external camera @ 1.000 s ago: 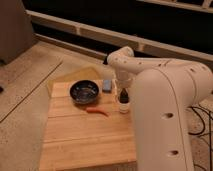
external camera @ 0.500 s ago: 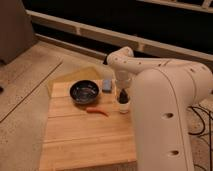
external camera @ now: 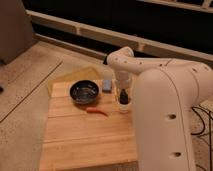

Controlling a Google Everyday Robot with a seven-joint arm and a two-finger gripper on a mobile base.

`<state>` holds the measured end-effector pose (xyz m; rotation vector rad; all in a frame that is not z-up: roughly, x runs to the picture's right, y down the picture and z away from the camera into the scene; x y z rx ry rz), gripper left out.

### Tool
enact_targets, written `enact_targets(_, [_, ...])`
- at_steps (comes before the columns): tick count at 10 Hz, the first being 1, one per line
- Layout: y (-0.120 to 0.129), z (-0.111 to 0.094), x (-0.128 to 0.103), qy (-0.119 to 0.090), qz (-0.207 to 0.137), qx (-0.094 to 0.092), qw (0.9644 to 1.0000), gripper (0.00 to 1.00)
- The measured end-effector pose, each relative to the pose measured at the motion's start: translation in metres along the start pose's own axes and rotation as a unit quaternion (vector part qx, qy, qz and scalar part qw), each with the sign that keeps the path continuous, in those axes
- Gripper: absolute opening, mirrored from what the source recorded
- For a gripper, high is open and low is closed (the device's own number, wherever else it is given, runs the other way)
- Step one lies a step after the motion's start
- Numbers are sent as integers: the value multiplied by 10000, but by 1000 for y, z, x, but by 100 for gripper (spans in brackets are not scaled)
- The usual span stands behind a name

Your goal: Place the eraser in the ceramic cup

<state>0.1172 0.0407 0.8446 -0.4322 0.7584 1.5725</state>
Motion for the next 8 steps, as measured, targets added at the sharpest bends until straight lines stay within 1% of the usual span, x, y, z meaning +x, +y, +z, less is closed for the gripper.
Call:
enact_targets(3, [1, 0, 0, -9, -20, -15, 10000, 75])
enact_targets(4, [2, -2, -1, -43, -24, -46, 10000, 75])
enact_targets(5, [4, -10, -5, -160, -30, -117, 9998, 75])
enact_targets(6, [7, -21, -10, -315, -45, -197, 9993, 75])
enact_targets(7, [13, -43, -20, -630, -105, -345, 9974, 75])
enact_targets(8, [22, -73, -28, -994, -198, -557, 9933, 75])
